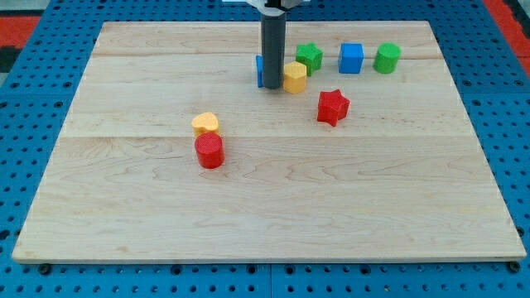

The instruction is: Place the blue triangle to the left of the green star

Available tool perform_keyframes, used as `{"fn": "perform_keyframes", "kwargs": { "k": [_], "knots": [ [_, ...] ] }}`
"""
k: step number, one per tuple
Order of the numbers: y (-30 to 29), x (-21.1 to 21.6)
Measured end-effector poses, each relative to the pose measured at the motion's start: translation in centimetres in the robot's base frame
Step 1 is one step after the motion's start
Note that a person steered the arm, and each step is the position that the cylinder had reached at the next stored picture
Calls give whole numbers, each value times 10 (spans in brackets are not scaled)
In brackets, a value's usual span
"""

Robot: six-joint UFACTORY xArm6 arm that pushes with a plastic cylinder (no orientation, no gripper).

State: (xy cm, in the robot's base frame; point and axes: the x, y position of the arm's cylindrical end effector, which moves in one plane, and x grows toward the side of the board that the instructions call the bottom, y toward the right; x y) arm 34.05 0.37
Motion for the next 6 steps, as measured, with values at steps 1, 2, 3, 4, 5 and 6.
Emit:
{"fn": "perform_keyframes", "kwargs": {
  "k": [1, 2, 3, 4, 5, 6],
  "knots": [
    [-18, 0],
    [-20, -11],
    [-21, -18],
    [-42, -18],
    [-64, -18],
    [-70, -20]
  ]
}}
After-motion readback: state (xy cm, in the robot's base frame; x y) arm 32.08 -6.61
